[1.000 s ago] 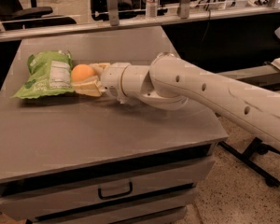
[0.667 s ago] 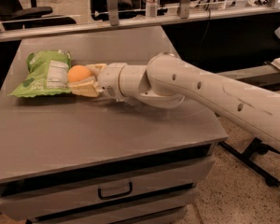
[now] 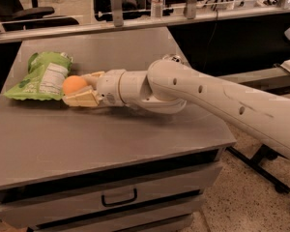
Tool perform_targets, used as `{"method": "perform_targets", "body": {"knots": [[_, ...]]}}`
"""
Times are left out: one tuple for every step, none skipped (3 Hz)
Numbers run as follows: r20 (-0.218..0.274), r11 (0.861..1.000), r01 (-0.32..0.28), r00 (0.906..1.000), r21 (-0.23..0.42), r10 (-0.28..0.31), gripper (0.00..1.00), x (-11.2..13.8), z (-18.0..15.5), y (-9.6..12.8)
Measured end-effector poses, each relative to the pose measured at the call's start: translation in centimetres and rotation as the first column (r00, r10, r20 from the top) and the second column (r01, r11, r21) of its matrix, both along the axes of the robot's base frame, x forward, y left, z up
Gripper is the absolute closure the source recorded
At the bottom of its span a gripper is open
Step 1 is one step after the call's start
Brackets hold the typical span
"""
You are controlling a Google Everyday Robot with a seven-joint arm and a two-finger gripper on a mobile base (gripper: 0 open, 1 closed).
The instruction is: Move orange near green rice chip bag
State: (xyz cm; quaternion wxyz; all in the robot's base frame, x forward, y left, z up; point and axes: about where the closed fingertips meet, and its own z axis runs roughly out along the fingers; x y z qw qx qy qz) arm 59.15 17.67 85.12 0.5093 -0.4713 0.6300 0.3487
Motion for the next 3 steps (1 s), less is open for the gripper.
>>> {"method": "perform_targets", "body": {"knots": [[-0.009,1.0,-0.009,0.9999,-0.002,0.009,0.0,-0.3,-0.2,0.2],[-0.012,1.0,0.003,0.9999,-0.005,-0.003,0.0,-0.7,-0.1,-0.3],[-0.021,0.998,0.05,0.9985,-0.022,-0.051,0.0,-1.6,-0.1,-2.8]]}}
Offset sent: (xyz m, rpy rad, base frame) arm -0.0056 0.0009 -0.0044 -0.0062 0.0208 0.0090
